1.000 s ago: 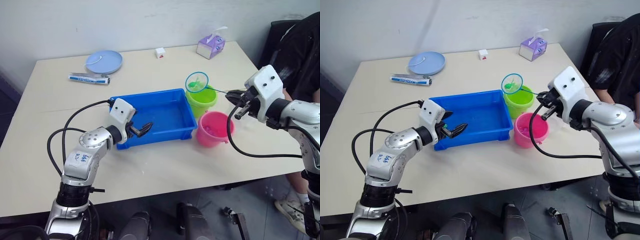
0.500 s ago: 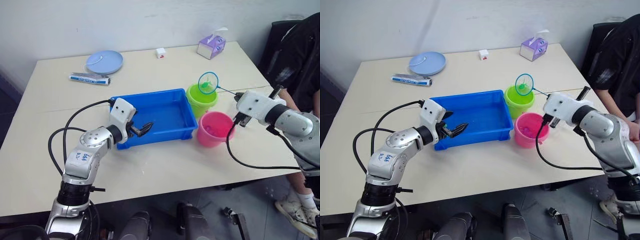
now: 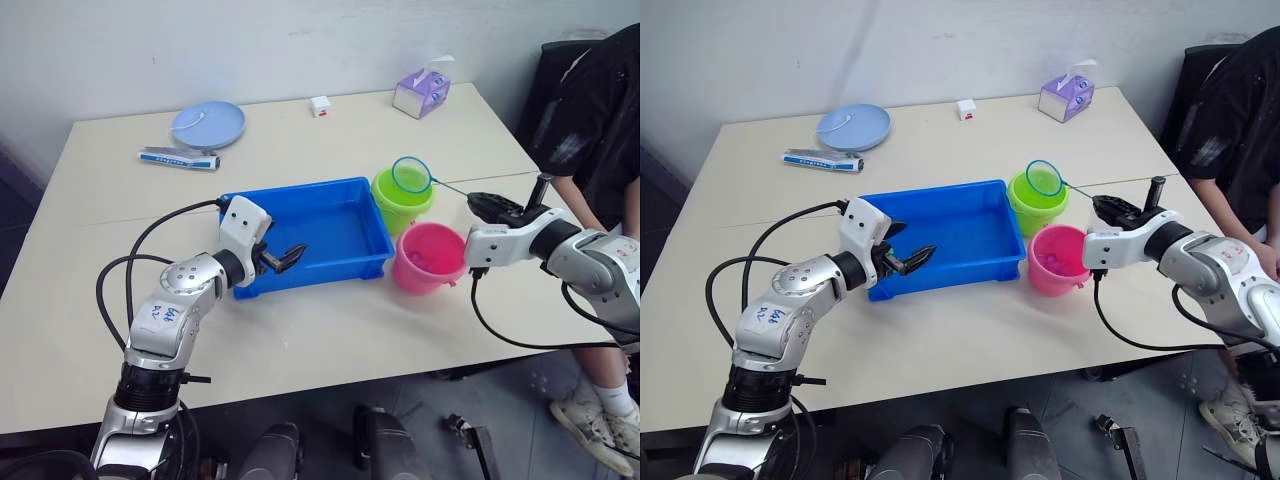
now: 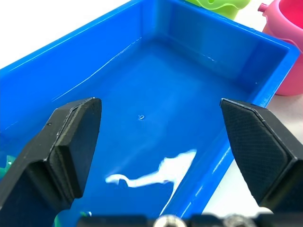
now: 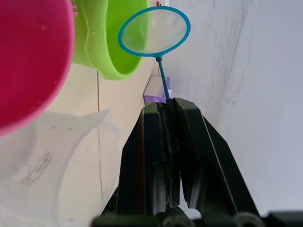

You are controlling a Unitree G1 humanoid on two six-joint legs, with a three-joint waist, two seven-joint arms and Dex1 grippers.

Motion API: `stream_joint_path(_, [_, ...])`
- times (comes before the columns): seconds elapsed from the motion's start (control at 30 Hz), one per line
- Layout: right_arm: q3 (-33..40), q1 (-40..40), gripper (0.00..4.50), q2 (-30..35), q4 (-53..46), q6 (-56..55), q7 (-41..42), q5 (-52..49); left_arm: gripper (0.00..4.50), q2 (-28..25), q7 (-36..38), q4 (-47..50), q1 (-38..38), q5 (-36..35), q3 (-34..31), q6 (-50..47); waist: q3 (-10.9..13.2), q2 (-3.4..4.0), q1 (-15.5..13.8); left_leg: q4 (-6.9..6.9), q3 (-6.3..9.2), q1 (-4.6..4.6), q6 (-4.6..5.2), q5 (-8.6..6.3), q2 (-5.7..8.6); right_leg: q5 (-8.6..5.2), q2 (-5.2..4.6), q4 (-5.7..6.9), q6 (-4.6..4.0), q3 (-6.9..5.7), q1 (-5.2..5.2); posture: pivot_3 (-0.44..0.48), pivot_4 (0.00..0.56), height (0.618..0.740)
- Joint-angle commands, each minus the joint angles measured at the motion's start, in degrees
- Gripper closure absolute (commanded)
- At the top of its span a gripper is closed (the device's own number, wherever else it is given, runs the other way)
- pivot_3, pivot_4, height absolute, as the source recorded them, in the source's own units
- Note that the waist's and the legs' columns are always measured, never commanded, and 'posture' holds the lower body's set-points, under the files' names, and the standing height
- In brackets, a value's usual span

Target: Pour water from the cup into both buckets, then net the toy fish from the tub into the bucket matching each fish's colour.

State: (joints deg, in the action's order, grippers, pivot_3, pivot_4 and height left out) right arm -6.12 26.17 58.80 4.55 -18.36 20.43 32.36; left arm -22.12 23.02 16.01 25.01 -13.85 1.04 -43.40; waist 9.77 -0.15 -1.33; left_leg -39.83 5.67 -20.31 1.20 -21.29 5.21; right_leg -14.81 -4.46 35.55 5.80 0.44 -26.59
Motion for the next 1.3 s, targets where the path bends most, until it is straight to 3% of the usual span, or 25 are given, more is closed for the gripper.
stream_joint_path(0.03, [1.93,3.32,3.74,-0.64,0.89,0.20,-0.85,-0.16,0.20,0.04,0.01,1.53,0.70,-0.14,-0.39,1.15,0.00,0.00,0.00,0.00,0.00,0.00,0.00,0.00,0.00,0.00,0.00,0.00,0.00,0.01,0.00,0.000,0.150,0.740])
stream_joint_path(0.13, [3.60,6.66,3.74,-3.46,-0.48,5.08,4.51,-7.26,0.20,-0.14,-0.10,1.93,0.38,-0.11,-0.53,0.84,0.00,0.00,0.03,0.00,0.00,0.00,0.00,0.00,-0.01,0.00,0.01,-0.01,0.00,0.01,0.00,0.000,0.150,0.740])
stream_joint_path(0.3, [4.51,12.41,3.74,-10.55,-9.74,22.25,18.11,-23.37,0.20,-0.35,-2.58,4.95,-1.34,0.41,-1.42,-2.47,0.00,0.00,0.25,0.03,0.03,0.00,-0.01,0.00,-0.07,0.00,0.02,0.00,0.00,0.04,0.00,0.000,0.150,0.740])
stream_joint_path(0.5, [1.28,17.02,3.74,-15.18,-17.48,42.56,28.10,-33.21,0.20,0.90,-8.49,12.17,-4.35,0.78,-3.73,-10.40,0.00,0.00,-0.05,0.00,0.10,-0.02,0.00,-0.01,-0.05,0.00,0.00,0.03,0.00,0.10,0.04,0.000,0.150,0.740])
stream_joint_path(0.57, [-0.30,18.69,3.74,-15.89,-16.63,44.17,30.37,-34.08,0.20,1.50,-10.30,15.07,-6.06,0.91,-4.63,-12.76,0.00,0.00,-0.19,-0.03,0.15,-0.04,0.00,-0.01,-0.03,0.00,-0.03,0.03,0.00,0.09,0.05,0.000,0.150,0.740])
stream_joint_path(0.87, [-9.23,22.92,3.74,-19.53,-4.48,36.24,37.52,-32.04,0.20,3.51,-15.97,23.95,-13.45,1.50,-7.78,-19.39,0.00,0.00,0.02,-0.04,0.14,-0.03,-0.01,-0.01,-0.03,0.00,-0.02,0.02,0.00,0.08,0.03,0.000,0.150,0.740])
stream_joint_path(1.3, [-15.29,26.46,3.74,-27.29,8.55,29.10,43.63,-29.98,0.20,8.33,-22.80,30.89,-18.53,3.52,-10.68,-25.23,0.00,0.00,0.13,-0.03,0.13,-0.02,-0.02,-0.02,-0.05,0.00,0.00,0.04,-0.01,0.04,0.03,0.000,0.150,0.740])
